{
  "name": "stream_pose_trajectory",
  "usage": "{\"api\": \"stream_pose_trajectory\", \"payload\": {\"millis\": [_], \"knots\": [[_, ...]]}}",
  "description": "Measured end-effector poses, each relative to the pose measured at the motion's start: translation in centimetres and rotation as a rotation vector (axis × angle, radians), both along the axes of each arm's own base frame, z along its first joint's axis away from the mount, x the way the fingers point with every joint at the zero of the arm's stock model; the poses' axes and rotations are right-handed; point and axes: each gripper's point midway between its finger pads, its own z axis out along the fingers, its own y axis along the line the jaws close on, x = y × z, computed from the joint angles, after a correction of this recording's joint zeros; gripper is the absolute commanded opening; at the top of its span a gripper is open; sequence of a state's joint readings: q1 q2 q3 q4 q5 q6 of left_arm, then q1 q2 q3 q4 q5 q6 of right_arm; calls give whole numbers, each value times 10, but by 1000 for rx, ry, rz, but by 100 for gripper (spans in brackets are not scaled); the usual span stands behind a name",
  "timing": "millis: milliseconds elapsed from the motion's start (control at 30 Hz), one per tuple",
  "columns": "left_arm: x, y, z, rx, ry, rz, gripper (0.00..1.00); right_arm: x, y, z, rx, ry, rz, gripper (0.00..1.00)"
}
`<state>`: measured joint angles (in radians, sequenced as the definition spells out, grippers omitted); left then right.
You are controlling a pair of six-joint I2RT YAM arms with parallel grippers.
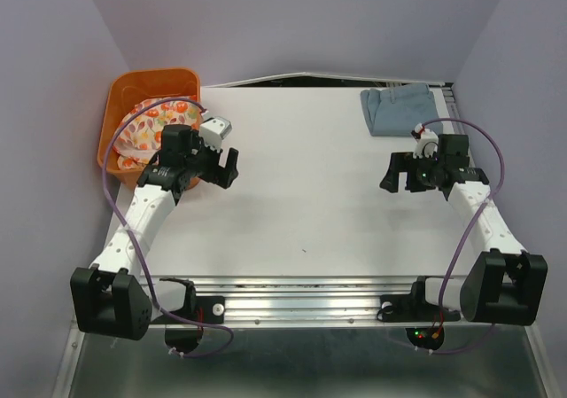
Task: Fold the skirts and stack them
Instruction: Grab the skirt from the pile
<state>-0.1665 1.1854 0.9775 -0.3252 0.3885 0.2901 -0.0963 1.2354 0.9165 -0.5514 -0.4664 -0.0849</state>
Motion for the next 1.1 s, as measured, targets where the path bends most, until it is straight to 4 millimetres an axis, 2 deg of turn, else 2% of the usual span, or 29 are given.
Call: {"api": "stream_pose_trajectory", "payload": {"millis": [167, 267, 400, 467, 500, 567, 633, 700, 800, 867, 933, 1000, 1067, 1100], "knots": [[-1, 0, 6, -2, -14, 0, 99, 0, 0, 2, 2, -6, -3, 100], [2, 2, 19, 4, -23, 7, 99, 0, 0, 2, 1, -6, -3, 100], [26, 6, 74, 15, -129, 42, 98, 0, 0, 1, 1, -7, -3, 100], [46, 7, 115, 11, -210, 65, 98, 0, 0, 1, -1, -7, -5, 100], [50, 7, 122, 9, -228, 70, 98, 0, 0, 1, -1, -7, -5, 100], [67, 13, 154, -5, -279, 103, 98, 0, -1, 1, -2, -7, -6, 100], [88, 26, 184, -18, -337, 164, 98, 0, -1, 1, -4, -6, -8, 100], [105, 43, 202, -29, -360, 228, 98, 0, -1, 0, -4, -5, -8, 100], [144, 76, 222, -36, -384, 338, 97, -2, -2, -4, -8, 4, -12, 100], [170, 99, 217, -29, -370, 401, 97, -2, -2, -4, -9, 5, -13, 100], [195, 128, 196, -12, -317, 478, 97, -1, -3, -4, -11, 4, -15, 100], [212, 149, 167, 2, -253, 524, 97, -1, -3, -4, -14, 4, -17, 100], [227, 168, 130, 15, -176, 562, 98, -1, -4, -5, -17, 5, -20, 100], [233, 179, 101, 29, -114, 583, 98, -1, -4, -5, -19, 5, -22, 100]]}}
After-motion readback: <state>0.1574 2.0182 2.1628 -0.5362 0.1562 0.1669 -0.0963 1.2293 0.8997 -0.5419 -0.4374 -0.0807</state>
